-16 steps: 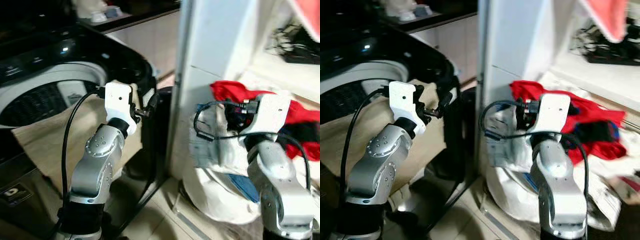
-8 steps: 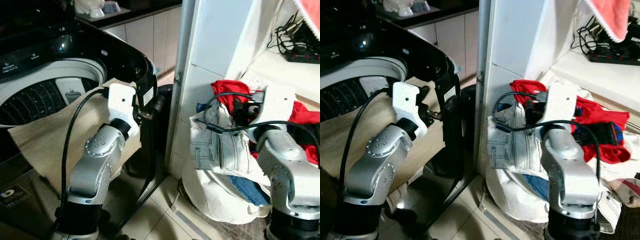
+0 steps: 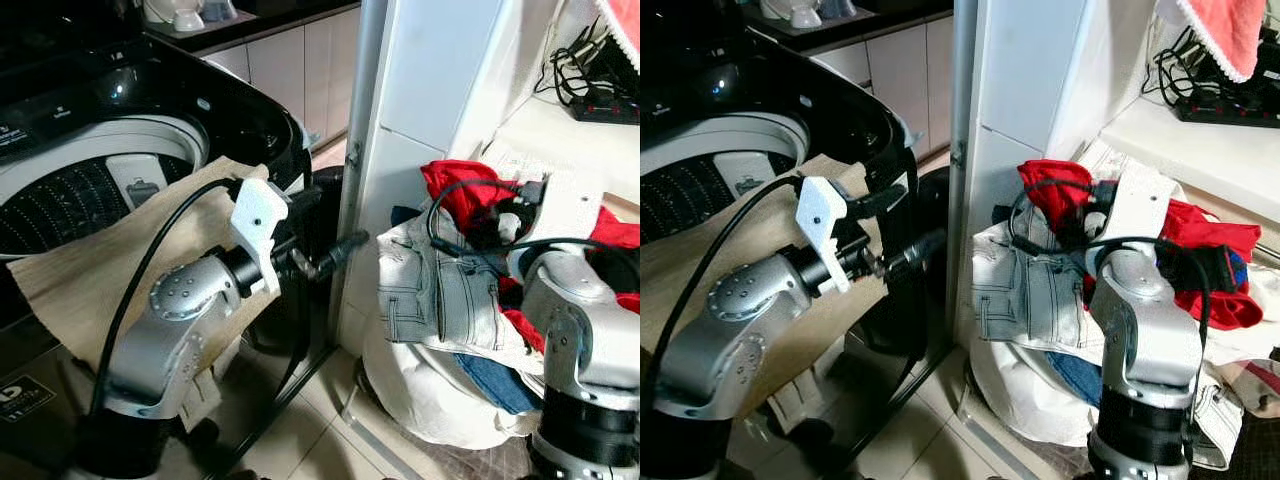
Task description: Clothes washing
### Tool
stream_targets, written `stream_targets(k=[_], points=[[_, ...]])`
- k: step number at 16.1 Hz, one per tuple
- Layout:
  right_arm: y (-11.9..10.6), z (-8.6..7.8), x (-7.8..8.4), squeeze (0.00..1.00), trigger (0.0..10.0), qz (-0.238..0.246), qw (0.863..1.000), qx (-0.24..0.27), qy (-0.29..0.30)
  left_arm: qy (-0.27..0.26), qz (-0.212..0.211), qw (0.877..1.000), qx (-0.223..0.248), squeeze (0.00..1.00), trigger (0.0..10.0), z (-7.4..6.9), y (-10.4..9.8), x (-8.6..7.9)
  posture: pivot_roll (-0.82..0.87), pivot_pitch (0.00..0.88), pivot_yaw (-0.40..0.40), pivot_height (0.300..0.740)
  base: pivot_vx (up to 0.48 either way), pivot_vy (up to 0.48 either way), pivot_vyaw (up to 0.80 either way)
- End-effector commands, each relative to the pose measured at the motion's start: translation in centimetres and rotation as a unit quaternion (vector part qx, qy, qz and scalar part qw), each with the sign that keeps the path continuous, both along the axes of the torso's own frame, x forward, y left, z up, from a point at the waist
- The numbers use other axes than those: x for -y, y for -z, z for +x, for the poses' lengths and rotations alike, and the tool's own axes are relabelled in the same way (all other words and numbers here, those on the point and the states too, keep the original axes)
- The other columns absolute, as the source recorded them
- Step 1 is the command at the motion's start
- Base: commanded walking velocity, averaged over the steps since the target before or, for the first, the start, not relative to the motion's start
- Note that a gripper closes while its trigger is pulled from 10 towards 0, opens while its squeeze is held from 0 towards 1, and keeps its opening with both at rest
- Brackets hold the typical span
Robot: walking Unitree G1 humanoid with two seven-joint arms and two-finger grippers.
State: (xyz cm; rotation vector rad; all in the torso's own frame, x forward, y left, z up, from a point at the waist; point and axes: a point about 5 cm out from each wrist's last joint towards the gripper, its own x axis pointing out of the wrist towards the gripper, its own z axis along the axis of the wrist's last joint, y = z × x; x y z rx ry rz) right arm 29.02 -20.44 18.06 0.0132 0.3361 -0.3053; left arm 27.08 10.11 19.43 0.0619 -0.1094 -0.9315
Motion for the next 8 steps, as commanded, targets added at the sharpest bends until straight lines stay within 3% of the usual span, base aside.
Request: stream_targets(k=[1,4,5,7,8], points=[[0.5,0.3,0.2,0.0,10.0,0.002,1.0,-0.019,0.002,0.031,0.007,0.999,-0.003,0.0,10.0,-0.5,0.0,0.6,-0.1,0.0,0.004,0.74,0.0,0.0,0.0],[1.1,1.0,0.2,0.0,10.0,0.019,1.0,-0.016,-0.008,0.041,0.013,0.999,0.0,0.0,10.0,-0.6,0.1,0.8,-0.1,0.0,0.002,0.74,0.0,0.0,0.0],[1.0,1.3,0.3,0.0,8.0,0.024,1.0,-0.008,-0.009,0.047,0.01,0.999,-0.002,0.0,10.0,-0.7,0.0,0.8,-0.09,0.0,-0.001,0.74,0.0,0.0,0.0],[1.0,1.4,0.2,0.0,1.5,0.032,0.999,-0.007,-0.014,0.051,0.012,0.999,-0.004,0.0,10.0,-0.9,0.1,0.7,-0.09,0.0,-0.001,0.74,0.0,0.0,0.0],[1.1,1.4,0.1,0.0,0.0,0.039,0.999,-0.004,-0.019,0.052,0.013,0.999,-0.004,0.0,10.0,-0.9,0.1,0.7,-0.09,0.0,-0.001,0.74,0.0,0.0,0.0]])
